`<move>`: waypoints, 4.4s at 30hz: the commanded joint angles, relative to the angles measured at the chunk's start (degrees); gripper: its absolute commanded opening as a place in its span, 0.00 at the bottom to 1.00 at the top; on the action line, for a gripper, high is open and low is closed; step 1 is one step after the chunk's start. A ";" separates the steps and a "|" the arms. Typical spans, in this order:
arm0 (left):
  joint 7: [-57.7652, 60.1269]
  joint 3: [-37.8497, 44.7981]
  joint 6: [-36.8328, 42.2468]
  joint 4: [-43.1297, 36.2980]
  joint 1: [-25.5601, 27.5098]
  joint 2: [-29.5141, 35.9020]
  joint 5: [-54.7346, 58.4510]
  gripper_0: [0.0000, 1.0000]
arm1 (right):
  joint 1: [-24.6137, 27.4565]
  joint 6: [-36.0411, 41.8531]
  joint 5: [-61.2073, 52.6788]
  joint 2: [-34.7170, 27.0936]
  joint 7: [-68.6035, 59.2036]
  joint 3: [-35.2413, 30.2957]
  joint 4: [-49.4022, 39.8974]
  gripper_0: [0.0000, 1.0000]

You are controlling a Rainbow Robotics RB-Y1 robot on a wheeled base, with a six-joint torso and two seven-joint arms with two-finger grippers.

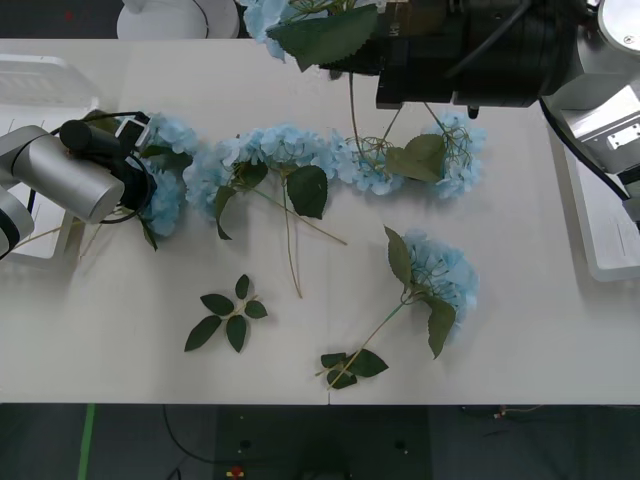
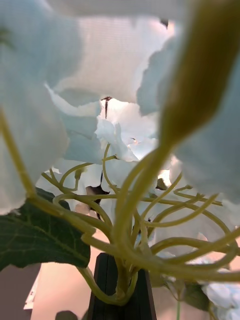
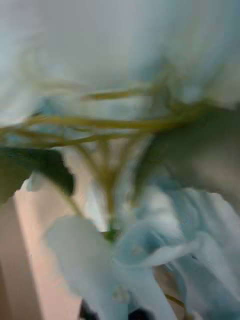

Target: Place the red flowers into the right box and the blue flowers into the left box. If a person shows an open palm, hand one flower to the person first, then continue sorting.

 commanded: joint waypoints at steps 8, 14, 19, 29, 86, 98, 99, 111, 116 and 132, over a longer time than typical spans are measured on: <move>-0.41 3.19 3.98 -7.48 0.37 0.92 0.26 0.00 | -5.22 -5.62 1.63 7.03 0.96 4.66 -2.24 0.00; 0.21 10.13 24.02 -21.19 -1.74 2.59 0.87 0.00 | -5.92 -7.55 3.56 9.84 0.96 5.62 -2.24 0.00; 1.26 18.66 38.79 -29.63 -3.06 4.53 9.84 0.00 | -6.80 -10.01 6.02 11.69 0.43 7.47 -2.24 0.00; 10.58 30.70 37.38 -31.92 6.08 7.07 26.98 0.00 | -6.98 -13.26 6.90 12.39 -0.10 10.11 -2.24 0.00; 6.89 25.25 21.74 -12.93 -3.67 7.78 22.49 1.00 | -6.98 -13.26 7.08 13.10 -0.89 10.72 -2.24 0.00; 3.90 46.70 26.66 -48.09 27.18 15.60 39.46 1.00 | -6.89 -13.18 7.08 13.10 -0.98 10.63 -2.24 0.00; 3.11 47.58 25.69 -49.58 29.20 15.60 39.98 1.00 | -6.98 -13.26 6.99 13.10 -0.98 10.72 -2.24 0.00; -13.06 52.67 8.64 -67.51 52.49 0.75 50.00 1.00 | -6.98 -13.26 6.99 13.10 -1.06 10.72 -2.24 0.00; -15.44 50.48 8.55 -71.99 51.61 -7.87 48.77 1.00 | -6.89 -13.26 7.08 13.10 -1.33 10.90 -2.24 0.00; -15.61 32.99 -9.37 -63.12 41.77 -20.61 33.04 1.00 | -6.98 -13.26 7.43 13.10 -2.56 10.90 -2.24 0.00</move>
